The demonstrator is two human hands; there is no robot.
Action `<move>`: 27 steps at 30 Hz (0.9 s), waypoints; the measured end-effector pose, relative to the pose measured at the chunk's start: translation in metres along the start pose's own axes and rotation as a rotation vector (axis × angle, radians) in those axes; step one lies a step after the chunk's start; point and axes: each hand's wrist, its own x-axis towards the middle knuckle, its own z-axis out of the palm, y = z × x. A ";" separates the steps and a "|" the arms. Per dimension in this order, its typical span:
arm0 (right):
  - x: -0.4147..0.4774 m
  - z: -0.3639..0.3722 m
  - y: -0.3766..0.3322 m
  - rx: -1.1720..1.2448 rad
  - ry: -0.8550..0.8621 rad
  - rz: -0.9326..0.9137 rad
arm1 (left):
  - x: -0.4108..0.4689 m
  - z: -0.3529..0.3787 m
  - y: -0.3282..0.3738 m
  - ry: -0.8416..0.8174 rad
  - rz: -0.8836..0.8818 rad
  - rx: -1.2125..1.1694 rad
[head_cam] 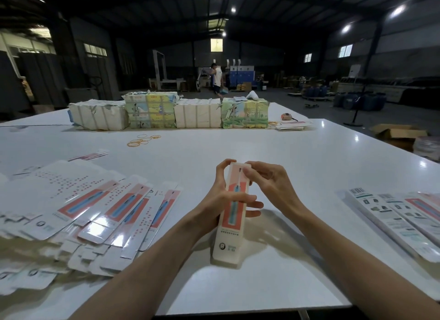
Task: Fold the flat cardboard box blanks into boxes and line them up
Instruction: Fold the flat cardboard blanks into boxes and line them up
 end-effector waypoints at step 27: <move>-0.057 -0.080 -0.015 -0.974 -0.218 0.268 | -0.007 0.004 -0.004 0.274 -0.009 0.186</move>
